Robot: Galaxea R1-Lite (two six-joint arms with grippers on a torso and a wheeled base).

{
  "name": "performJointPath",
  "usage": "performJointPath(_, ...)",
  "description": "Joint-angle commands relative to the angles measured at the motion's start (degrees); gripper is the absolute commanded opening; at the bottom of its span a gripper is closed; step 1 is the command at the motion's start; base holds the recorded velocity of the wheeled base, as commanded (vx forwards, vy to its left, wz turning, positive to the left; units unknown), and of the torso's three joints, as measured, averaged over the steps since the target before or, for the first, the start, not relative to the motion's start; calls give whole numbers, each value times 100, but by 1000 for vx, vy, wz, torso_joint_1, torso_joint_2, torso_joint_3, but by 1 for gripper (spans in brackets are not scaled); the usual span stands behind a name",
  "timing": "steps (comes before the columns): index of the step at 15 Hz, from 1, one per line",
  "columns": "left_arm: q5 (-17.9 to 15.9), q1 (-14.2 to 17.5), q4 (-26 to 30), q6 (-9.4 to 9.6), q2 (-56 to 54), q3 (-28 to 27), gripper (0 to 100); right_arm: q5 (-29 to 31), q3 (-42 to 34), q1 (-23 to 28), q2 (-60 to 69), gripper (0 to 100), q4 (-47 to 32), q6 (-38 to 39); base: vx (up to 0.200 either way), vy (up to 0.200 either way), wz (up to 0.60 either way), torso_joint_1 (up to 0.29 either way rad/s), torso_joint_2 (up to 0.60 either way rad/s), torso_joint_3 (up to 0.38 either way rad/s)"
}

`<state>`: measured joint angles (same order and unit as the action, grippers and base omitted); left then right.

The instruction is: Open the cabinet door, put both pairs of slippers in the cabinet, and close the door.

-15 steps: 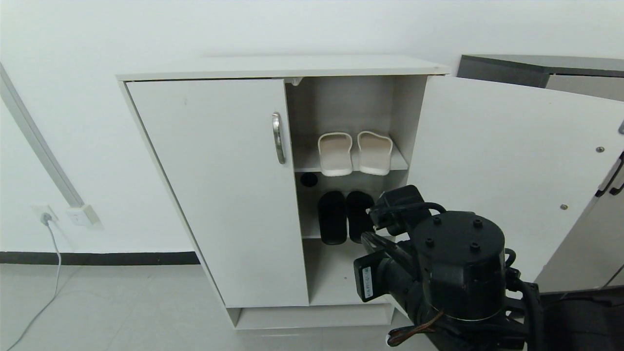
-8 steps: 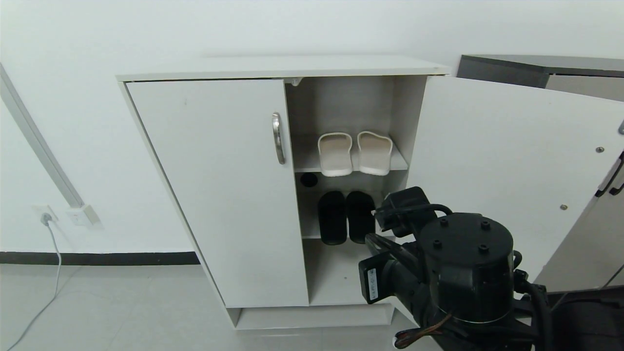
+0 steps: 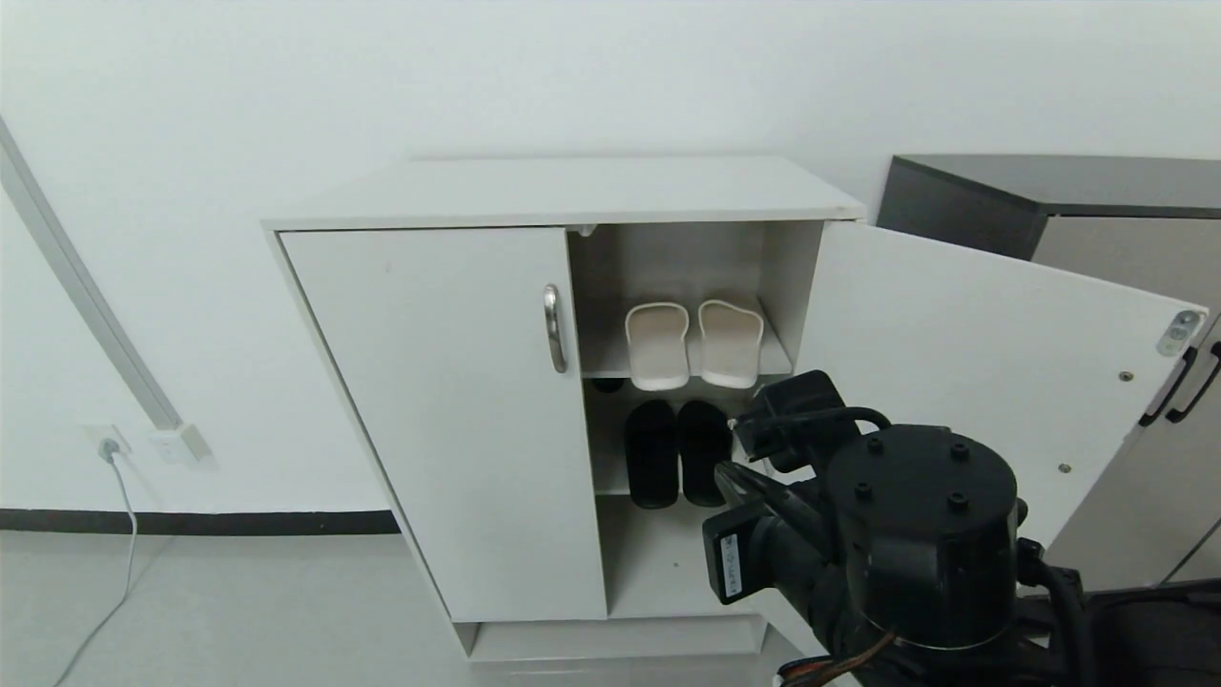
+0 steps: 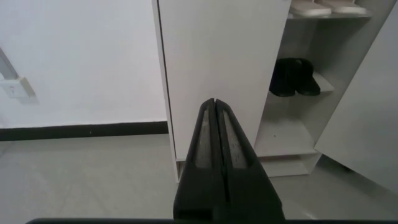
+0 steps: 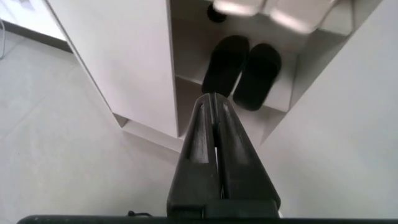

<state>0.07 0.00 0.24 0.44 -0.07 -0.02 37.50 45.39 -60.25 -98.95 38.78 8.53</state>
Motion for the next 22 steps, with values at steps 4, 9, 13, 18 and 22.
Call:
performJointPath(4, 1, 0, 2, 0, 7, 2, 0, 3, -12, -5, -10, 0, -2, -1, 0, 0, 0, 126, -458, -340)
performJointPath(9, 1, 0, 2, 0, 7, 2, 0, -6, -12, -5, -45, 0, -2, 8, 0, 0, 0, 157, -479, -321)
performJointPath(13, 1, 0, 2, 0, 7, 2, 0, -14, -39, -5, -45, 0, -2, 17, 0, 0, 0, 189, -494, -312)
performJointPath(18, 1, 9, 2, 0, 7, 2, 0, -14, -47, -5, -45, 0, -2, 8, 0, 0, 0, 214, -526, -309)
performJointPath(22, 1, 0, 2, 0, 7, -6, 0, -14, -47, -5, -54, 0, -2, 17, 0, 0, 0, 245, -559, -319)
